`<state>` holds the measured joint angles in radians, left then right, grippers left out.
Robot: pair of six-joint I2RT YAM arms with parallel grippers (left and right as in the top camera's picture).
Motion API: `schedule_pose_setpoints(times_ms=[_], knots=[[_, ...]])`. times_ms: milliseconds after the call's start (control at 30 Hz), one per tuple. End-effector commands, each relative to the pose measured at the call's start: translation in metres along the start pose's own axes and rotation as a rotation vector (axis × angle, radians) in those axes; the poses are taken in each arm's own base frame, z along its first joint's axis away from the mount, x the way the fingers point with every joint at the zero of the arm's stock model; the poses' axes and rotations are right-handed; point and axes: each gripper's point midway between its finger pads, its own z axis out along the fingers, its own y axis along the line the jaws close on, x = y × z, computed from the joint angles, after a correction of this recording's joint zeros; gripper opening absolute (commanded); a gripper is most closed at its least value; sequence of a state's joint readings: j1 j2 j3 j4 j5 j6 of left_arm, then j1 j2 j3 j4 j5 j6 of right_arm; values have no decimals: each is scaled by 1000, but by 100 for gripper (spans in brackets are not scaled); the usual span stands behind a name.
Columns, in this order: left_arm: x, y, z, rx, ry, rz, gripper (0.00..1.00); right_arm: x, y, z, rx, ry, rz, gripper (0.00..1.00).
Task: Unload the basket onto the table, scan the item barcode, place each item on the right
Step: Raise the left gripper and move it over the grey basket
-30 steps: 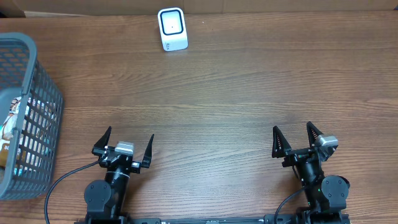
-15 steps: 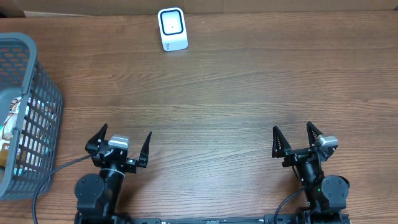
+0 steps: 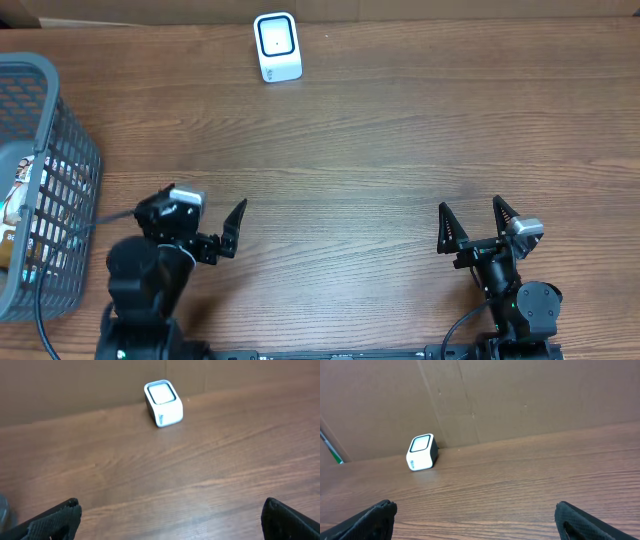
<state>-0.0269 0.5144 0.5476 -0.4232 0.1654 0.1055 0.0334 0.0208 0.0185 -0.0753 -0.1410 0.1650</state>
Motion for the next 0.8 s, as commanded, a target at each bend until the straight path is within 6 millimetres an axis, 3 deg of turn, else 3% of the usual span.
schedule_pose_setpoints(times_ms=[0,500,767], knots=[[-22,-6,0,45,8,-16,100,4,-2,1,10,7,12,100],[-43,-33,25,252,128,-79,100,4,-2,1,10,7,12,100],[-47,-35,30,282,234,-117,100,4,-2,1,10,7,12,100]])
